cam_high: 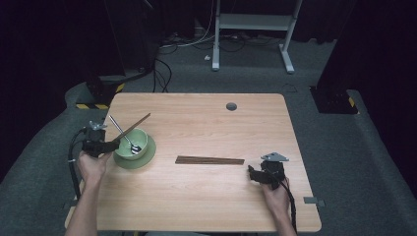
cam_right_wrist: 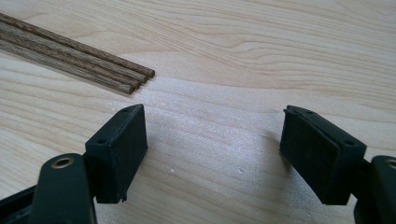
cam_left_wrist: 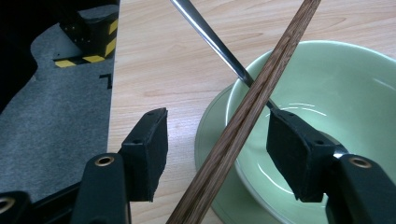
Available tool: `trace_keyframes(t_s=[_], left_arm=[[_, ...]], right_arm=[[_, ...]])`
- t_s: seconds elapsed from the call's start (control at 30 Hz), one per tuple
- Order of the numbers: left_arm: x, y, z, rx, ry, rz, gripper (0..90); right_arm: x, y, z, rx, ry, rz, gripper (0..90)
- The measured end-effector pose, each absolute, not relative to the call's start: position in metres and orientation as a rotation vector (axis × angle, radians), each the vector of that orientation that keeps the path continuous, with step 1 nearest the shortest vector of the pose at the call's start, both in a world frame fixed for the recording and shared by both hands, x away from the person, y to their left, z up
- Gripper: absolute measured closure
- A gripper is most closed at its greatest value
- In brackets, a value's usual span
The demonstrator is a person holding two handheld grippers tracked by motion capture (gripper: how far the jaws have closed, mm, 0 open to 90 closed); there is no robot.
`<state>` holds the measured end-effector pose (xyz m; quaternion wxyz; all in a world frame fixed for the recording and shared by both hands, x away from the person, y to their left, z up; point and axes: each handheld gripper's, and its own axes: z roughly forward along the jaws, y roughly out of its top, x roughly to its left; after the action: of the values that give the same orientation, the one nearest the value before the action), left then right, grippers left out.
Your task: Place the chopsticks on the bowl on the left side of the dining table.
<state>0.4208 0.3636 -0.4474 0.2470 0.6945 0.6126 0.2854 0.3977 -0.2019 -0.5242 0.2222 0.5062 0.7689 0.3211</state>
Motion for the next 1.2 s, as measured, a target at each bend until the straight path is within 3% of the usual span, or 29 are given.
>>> trace_keyframes(t_s=[0.8, 1.2], left_arm=[[0.445, 0.343, -0.436, 1.798, 1.605, 0.643, 33.0], [0.465, 0.320, -0.419, 1.812, 1.546, 0.648, 31.9]], right_arm=[[0.398, -0.202, -0.524, 1.399, 2.124, 0.887, 22.5], [0.397, -0.202, -0.524, 1.399, 2.125, 0.886, 22.5]])
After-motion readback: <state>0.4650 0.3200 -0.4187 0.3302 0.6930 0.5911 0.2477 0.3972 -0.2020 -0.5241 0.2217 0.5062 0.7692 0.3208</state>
